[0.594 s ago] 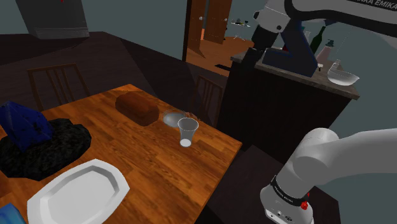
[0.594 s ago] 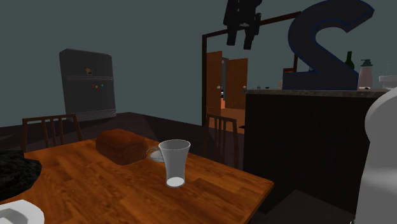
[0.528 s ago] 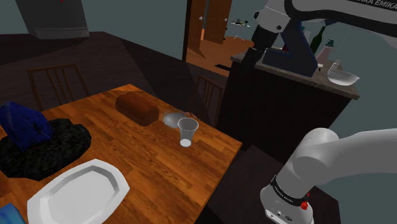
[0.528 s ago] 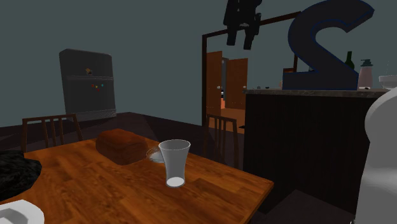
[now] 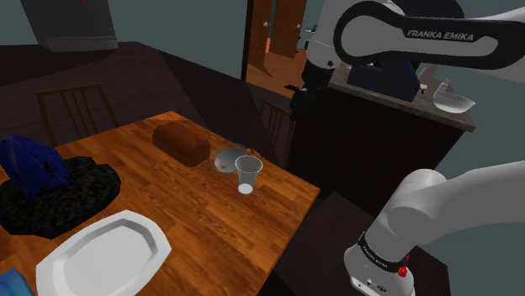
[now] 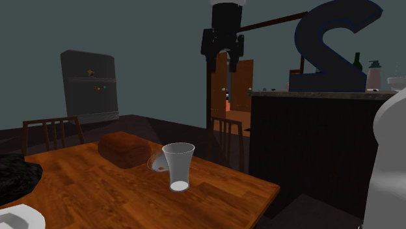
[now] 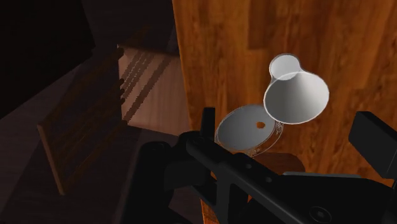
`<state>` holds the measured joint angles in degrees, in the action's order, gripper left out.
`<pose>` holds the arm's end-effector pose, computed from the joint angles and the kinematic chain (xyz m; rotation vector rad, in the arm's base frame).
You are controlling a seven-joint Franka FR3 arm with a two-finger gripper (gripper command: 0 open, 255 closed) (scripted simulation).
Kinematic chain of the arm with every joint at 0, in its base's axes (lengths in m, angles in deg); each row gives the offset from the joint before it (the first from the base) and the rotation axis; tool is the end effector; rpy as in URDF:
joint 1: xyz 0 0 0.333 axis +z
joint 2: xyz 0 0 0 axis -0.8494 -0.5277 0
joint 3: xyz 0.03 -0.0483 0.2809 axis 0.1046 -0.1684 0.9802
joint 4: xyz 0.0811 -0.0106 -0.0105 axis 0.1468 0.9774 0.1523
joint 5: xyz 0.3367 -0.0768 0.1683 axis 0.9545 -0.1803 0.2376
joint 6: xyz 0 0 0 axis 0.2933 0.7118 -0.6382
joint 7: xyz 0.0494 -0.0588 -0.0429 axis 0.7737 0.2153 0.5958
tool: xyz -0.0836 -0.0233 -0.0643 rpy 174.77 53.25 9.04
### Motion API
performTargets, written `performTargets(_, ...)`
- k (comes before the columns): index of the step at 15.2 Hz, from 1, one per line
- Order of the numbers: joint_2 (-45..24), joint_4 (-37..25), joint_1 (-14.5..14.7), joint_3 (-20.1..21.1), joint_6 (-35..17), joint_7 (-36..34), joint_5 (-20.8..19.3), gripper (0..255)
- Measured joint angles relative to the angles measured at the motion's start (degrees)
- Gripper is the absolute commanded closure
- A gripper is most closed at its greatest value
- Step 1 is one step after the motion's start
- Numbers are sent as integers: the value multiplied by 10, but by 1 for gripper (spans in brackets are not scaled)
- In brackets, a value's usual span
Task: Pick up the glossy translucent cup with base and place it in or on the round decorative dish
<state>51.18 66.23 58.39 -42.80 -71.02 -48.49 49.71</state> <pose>0.3615 0.0555 0.5584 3.0469 0.1750 0.2284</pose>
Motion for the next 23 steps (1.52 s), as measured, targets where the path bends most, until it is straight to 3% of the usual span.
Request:
performTargets(8, -120, 9, -6, 100, -93, -129, -18, 0)
performTargets(12, -201, -9, -17, 145, -129, -199, -48, 0)
performTargets(19, -368, -70, -28, 206, -166, -344, -143, 0)
performTargets(23, -434, -92, -25, 211, -180, -396, -189, 0)
